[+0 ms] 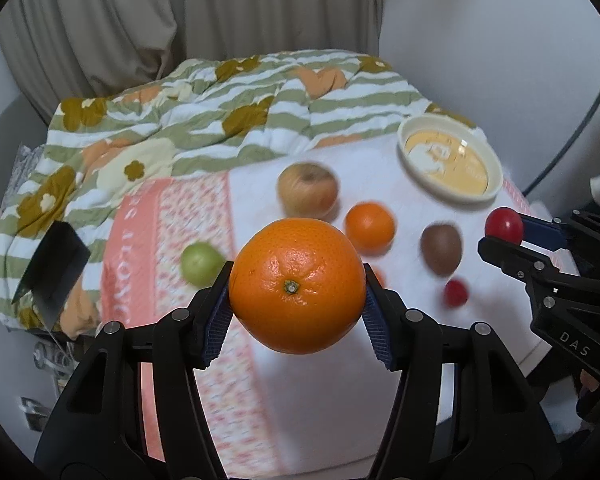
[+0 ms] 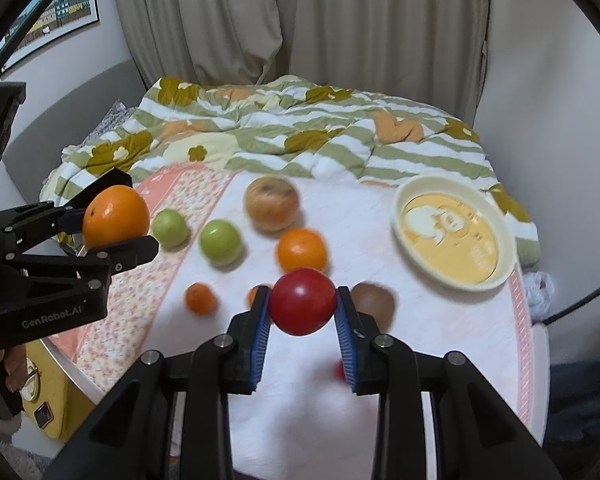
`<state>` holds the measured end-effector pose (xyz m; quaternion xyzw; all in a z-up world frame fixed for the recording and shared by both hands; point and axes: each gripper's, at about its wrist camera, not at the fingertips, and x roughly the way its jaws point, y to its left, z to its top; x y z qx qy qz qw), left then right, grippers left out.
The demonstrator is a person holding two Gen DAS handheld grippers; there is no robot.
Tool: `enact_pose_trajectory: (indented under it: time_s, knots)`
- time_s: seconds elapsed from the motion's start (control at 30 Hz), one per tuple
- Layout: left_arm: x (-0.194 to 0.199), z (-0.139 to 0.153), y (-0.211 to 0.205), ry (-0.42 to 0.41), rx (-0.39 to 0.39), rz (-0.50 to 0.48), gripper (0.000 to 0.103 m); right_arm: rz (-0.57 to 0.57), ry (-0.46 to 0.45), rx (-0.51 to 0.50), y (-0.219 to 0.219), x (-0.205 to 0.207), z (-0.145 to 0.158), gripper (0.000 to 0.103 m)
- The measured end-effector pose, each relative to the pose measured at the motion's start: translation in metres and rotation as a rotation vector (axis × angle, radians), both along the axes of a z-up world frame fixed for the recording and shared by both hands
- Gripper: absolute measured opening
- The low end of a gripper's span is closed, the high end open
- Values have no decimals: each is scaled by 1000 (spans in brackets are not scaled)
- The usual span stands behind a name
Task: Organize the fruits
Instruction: 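Release the orange onto the plate with left tool while right tool carries tomato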
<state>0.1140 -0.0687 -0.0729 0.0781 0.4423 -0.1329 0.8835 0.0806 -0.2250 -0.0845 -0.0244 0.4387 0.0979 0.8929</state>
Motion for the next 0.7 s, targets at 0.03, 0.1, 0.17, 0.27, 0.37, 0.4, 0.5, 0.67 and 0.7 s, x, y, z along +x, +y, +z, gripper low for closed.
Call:
enact_pose_trajectory:
  time_s: [0.03, 0.1, 0.17, 0.27, 0.37, 0.4, 0.5, 0.67, 0.7]
  knots:
    - [4, 3, -11, -2, -7, 7, 65, 6, -2, 0, -8, 5, 3, 29]
    - [11, 6, -31, -6, -14, 15, 65, 19, -10, -9, -28, 16, 7, 29]
    - [21, 7, -52, -10, -15, 19, 65, 25, -19, -16, -50, 29, 10, 29]
    - [37, 9, -83, -17, -25, 24, 65, 25, -19, -12, -80, 47, 11, 29]
    - [53, 7, -112, -25, -21, 25, 65, 33, -16, -14, -108, 66, 10, 29]
    - [58, 6, -120, -24, -22, 25, 65, 37, -14, -15, -118, 72, 8, 29]
    - [77, 1, -144, -14, -30, 18, 65, 46, -6, -25, -141, 88, 3, 29]
    - [107, -12, -181, 12, -14, -28, 65, 20, 10, -16, -174, 110, -8, 29]
    - [111, -15, -186, 18, -14, -41, 65, 12, 14, -13, -178, 113, -10, 29]
